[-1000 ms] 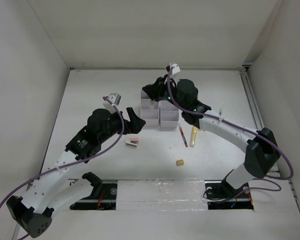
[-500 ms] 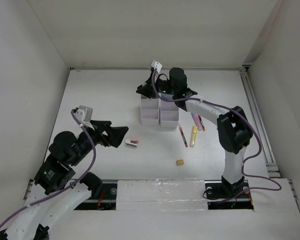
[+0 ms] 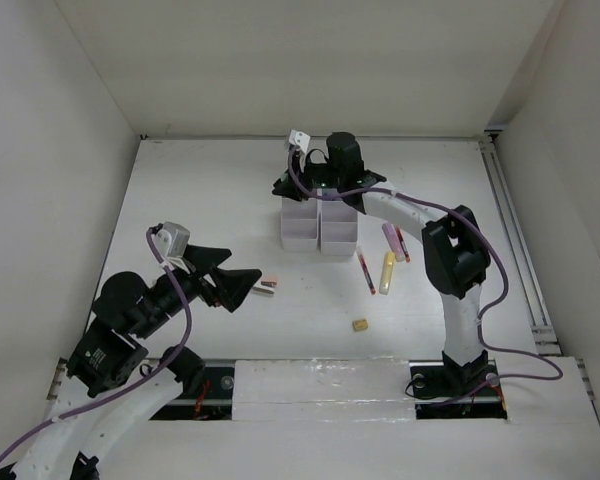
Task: Sort the stationery into containers
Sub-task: Place the pen in the storage box.
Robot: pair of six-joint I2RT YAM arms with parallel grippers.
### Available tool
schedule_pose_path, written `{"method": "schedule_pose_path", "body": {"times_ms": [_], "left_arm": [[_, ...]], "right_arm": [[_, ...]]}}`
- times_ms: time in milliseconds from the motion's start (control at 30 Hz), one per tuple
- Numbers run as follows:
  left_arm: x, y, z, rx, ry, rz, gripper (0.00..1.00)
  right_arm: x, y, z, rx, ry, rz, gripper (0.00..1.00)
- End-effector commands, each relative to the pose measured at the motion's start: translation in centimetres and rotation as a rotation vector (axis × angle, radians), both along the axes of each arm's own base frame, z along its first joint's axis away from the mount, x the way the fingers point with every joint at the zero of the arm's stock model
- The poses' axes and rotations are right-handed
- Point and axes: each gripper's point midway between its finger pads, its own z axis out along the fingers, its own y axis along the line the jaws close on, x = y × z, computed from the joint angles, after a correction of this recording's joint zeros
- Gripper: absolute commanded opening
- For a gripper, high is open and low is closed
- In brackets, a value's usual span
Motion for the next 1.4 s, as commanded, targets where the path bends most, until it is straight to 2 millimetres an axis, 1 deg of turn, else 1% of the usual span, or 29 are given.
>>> {"method": "schedule_pose_path", "body": {"times_ms": [0,33,67,100,133,167,267,300,367,467,500,533,600,700,733,767,867,900,967,1067,1133,1167,1200,1233,1267,1300,1333,1367], "left_arm": [[-1.2,-0.7,1.6,-0.026,-0.092,-0.082,1.00],[-1.2,-0.7,1.6,-0.026,-0.093,-0.082,1.00],[-1.5,-0.5,1.9,-0.036,-0.107,-0.081,1.00],[-2.0,-0.3,2.2,-0.046,-0.124,-0.093,1.00],[-1.9,-0.4,2.1,-0.048,-0.126,-0.093,1.00],[-2.2,-0.2,2.4,-0.055,-0.138,-0.093,1.00],[-2.7,-0.3,2.5,-0.060,-0.146,-0.116,1.00],[-2.6,-0.3,2.5,-0.054,-0.153,-0.116,1.00],[-2.8,-0.4,2.5,-0.054,-0.153,-0.125,1.00],[-2.8,-0.4,2.5,-0.054,-0.153,-0.125,1.00],[-2.8,-0.4,2.5,-0.054,-0.153,-0.125,1.00],[-2.8,-0.4,2.5,-0.054,-0.153,-0.125,1.00],[-2.9,-0.3,2.9,-0.064,-0.169,-0.125,1.00],[-3.1,-0.2,3.0,-0.068,-0.177,-0.124,1.00],[-3.1,-0.2,3.0,-0.069,-0.177,-0.124,1.00],[-3.1,-0.2,3.0,-0.069,-0.177,-0.124,1.00],[-3.1,-0.2,3.0,-0.069,-0.177,-0.124,1.00],[-3.3,0.0,3.2,-0.074,-0.186,-0.124,1.00],[-3.3,0.0,3.2,-0.074,-0.186,-0.124,1.00],[-3.3,0.0,3.2,-0.074,-0.186,-0.124,1.00],[-3.5,-0.1,3.2,-0.074,-0.186,-0.133,1.00],[-3.5,-0.1,3.2,-0.074,-0.186,-0.133,1.00],[-3.5,-0.1,3.2,-0.074,-0.186,-0.133,1.00],[-3.5,-0.1,3.2,-0.074,-0.186,-0.133,1.00],[-3.3,0.0,3.2,-0.074,-0.186,-0.123,1.00],[-3.2,0.1,3.2,-0.074,-0.186,-0.112,1.00],[-3.2,0.1,3.2,-0.074,-0.186,-0.112,1.00],[-2.8,0.3,3.2,-0.075,-0.185,-0.089,1.00]], "right_arm": [[0.0,0.6,0.6,-0.021,-0.066,0.023,0.00],[0.1,0.6,0.6,-0.024,-0.079,0.025,0.00],[0.2,0.7,0.0,-0.030,-0.070,0.025,0.00],[0.2,0.6,-0.2,-0.037,-0.074,0.028,0.00],[0.3,0.6,-0.3,-0.039,-0.075,0.019,0.00],[0.3,0.6,-1.2,-0.051,-0.069,0.021,0.00],[0.4,0.4,-1.6,-0.061,-0.073,0.015,0.00],[0.7,0.1,-2.1,-0.063,-0.063,0.015,0.00],[0.7,0.0,-2.2,-0.070,-0.064,0.017,0.00],[0.6,0.0,-2.4,-0.075,-0.055,0.018,0.06],[0.4,-0.1,-2.9,-0.081,-0.046,0.018,0.08],[0.7,-0.2,-3.0,-0.087,-0.057,0.009,0.09],[0.5,-0.2,-2.9,-0.083,-0.055,0.018,0.11],[0.5,-0.2,-2.9,-0.083,-0.055,0.019,0.22],[0.7,-0.2,-2.9,-0.086,-0.056,0.010,0.27],[0.6,-0.2,-2.4,-0.081,-0.064,0.009,0.36],[0.6,-0.4,-2.9,-0.089,-0.048,-0.002,0.41],[0.5,-0.4,-2.4,-0.084,-0.055,-0.003,0.41],[0.7,-0.5,-2.5,-0.087,-0.057,-0.013,0.49],[0.3,-0.5,-0.9,-0.066,-0.070,-0.004,0.49],[-0.3,-0.7,0.7,-0.048,-0.090,0.008,0.49],[-0.9,-0.4,1.6,-0.040,-0.103,0.018,0.49],[-1.8,-0.3,3.1,-0.025,-0.125,0.026,0.49],[-2.0,-0.4,4.2,-0.014,-0.141,0.025,0.49],[-2.5,-0.3,4.8,-0.009,-0.141,0.016,0.52],[-2.6,-0.6,6.1,0.001,-0.162,-0.002,0.60],[-3.6,-1.0,7.7,0.017,-0.166,-0.016,0.86],[-3.8,-1.3,9.1,0.044,-0.162,-0.041,0.96]]}}
